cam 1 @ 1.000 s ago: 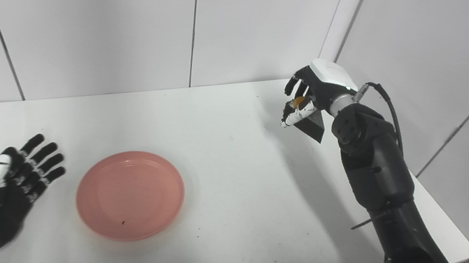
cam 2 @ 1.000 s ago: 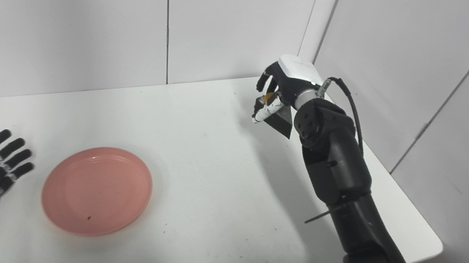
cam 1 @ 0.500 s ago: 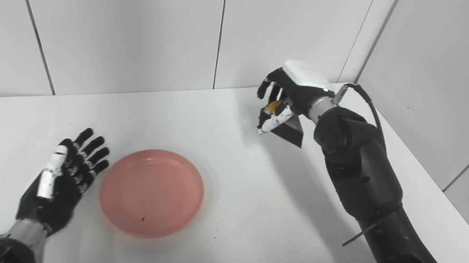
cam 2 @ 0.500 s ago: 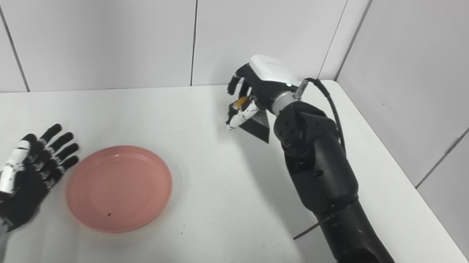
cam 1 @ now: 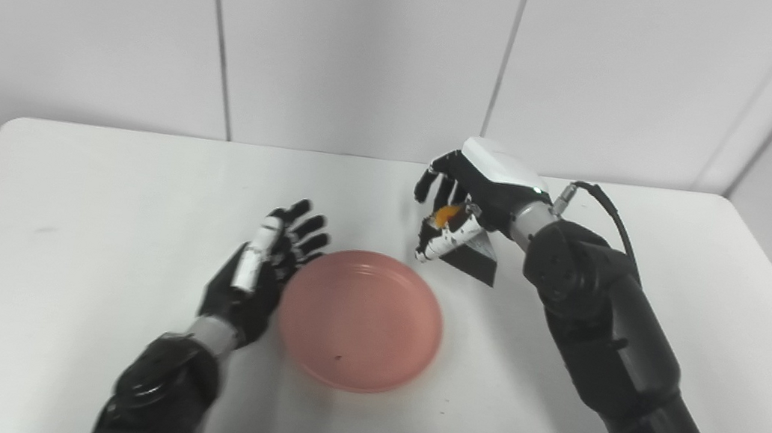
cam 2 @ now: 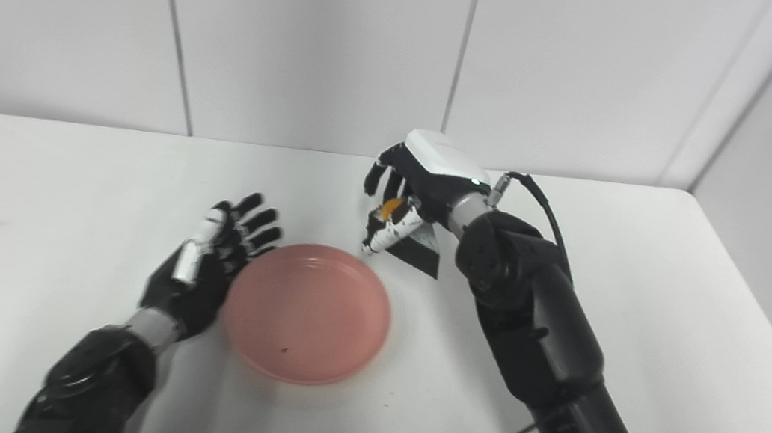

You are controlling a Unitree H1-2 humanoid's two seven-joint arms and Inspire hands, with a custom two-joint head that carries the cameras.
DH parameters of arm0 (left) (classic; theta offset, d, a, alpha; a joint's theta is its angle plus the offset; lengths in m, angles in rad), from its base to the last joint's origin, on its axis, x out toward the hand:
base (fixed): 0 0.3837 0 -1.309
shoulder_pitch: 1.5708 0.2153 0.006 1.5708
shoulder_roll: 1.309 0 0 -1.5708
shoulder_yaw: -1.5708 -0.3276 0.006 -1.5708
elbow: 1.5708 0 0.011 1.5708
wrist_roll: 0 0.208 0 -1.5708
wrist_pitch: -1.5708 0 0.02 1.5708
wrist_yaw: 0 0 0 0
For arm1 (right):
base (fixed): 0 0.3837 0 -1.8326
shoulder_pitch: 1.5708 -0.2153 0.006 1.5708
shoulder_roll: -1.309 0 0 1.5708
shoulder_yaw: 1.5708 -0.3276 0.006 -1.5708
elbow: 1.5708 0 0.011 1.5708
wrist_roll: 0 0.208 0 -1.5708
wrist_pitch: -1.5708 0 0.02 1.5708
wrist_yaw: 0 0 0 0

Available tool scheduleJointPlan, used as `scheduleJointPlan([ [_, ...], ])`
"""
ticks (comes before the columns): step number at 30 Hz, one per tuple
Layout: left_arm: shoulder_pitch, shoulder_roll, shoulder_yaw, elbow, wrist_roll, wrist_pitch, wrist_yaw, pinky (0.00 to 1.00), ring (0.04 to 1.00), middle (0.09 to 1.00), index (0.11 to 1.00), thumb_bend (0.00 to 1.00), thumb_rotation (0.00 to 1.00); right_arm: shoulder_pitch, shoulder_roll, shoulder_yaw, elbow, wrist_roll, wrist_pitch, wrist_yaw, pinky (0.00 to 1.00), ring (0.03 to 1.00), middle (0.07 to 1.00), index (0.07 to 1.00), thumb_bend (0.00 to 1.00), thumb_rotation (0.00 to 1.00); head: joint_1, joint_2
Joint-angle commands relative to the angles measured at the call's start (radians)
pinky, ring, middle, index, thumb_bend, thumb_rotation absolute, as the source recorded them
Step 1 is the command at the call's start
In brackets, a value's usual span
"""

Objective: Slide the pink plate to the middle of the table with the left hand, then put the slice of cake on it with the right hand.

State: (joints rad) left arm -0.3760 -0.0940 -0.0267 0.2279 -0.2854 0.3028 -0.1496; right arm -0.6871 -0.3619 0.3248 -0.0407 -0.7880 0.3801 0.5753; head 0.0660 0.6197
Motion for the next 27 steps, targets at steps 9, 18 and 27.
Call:
scheduleJointPlan([
  [9, 0.002, -0.036, -0.003, 0.065, 0.058, 0.043, 0.057, 0.88, 0.884, 0.897, 0.904, 0.37, 1.0, -0.049, 0.043, 0.054, 0.009, 0.024, -0.063, -0.055, 0.3, 0.379, 0.407, 0.525, 0.52, 0.0, 0.051, 0.017],
  [18, 0.007, -0.033, -0.004, 0.045, 0.061, 0.052, 0.05, 0.89, 0.89, 0.904, 0.909, 0.36, 1.0, -0.032, 0.055, 0.111, -0.004, 0.011, -0.046, -0.037, 0.28, 0.358, 0.479, 0.489, 0.53, 0.0, 0.029, 0.035],
  [27, 0.01, -0.033, 0.005, 0.029, 0.064, 0.07, 0.062, 0.87, 0.882, 0.895, 0.9, 0.36, 1.0, -0.011, 0.059, 0.132, -0.008, 0.027, -0.05, -0.032, 0.32, 0.394, 0.417, 0.521, 0.52, 0.0, 0.015, 0.048],
])
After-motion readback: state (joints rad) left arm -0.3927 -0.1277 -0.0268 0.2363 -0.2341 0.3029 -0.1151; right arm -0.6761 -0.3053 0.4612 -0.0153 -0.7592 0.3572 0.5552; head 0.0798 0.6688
